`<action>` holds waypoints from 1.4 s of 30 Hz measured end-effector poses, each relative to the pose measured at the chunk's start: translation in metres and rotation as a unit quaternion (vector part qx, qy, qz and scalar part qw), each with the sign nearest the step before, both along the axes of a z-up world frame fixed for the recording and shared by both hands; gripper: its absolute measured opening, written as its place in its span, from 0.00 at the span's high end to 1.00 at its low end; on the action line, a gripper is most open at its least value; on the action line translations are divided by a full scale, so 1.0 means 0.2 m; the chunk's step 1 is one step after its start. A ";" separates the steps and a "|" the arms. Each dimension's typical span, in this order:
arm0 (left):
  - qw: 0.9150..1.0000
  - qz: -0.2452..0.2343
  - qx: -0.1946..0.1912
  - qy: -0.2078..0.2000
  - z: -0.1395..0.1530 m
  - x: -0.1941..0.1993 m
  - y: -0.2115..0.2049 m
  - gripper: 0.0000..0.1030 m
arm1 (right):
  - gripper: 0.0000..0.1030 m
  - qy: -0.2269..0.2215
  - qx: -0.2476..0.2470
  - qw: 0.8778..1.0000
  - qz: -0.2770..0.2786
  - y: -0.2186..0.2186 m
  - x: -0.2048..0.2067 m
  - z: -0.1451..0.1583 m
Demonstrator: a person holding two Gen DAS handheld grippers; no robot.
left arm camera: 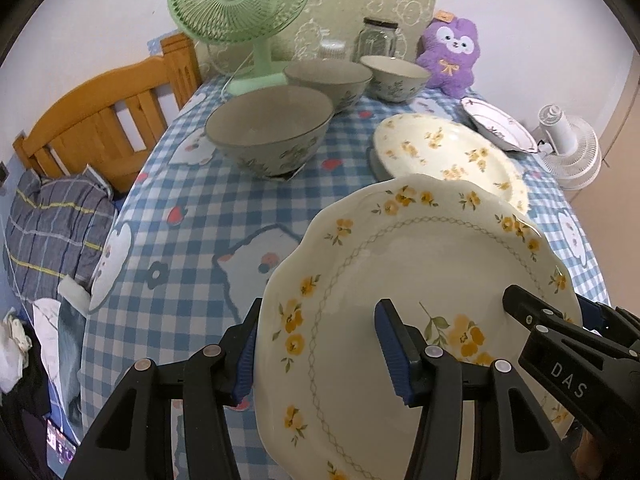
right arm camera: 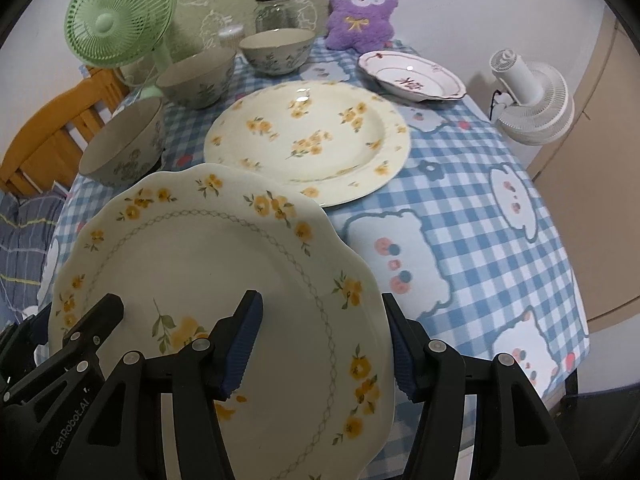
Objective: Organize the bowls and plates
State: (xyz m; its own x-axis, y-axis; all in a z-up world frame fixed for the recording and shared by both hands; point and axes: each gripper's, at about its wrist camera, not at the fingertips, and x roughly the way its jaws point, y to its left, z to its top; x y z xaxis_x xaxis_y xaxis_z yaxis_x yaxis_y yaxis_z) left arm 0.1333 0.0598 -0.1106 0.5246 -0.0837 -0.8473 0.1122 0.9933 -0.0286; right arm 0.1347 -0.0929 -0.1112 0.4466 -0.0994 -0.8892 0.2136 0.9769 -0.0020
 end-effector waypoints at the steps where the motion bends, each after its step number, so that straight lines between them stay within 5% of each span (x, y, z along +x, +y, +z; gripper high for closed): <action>1: 1.000 -0.002 0.000 -0.004 0.01 -0.01 -0.02 0.48 | 0.40 -0.002 0.000 1.000 -0.001 -0.02 0.00 0.01; 26: 0.999 0.010 0.007 -0.034 0.12 -0.01 -0.59 0.48 | 0.40 -0.020 -0.005 1.000 0.016 -0.62 0.00 0.11; 42: 1.000 0.020 0.000 -0.023 0.05 0.05 -0.98 0.48 | 0.40 0.008 -0.006 1.000 0.022 -1.03 0.06 0.02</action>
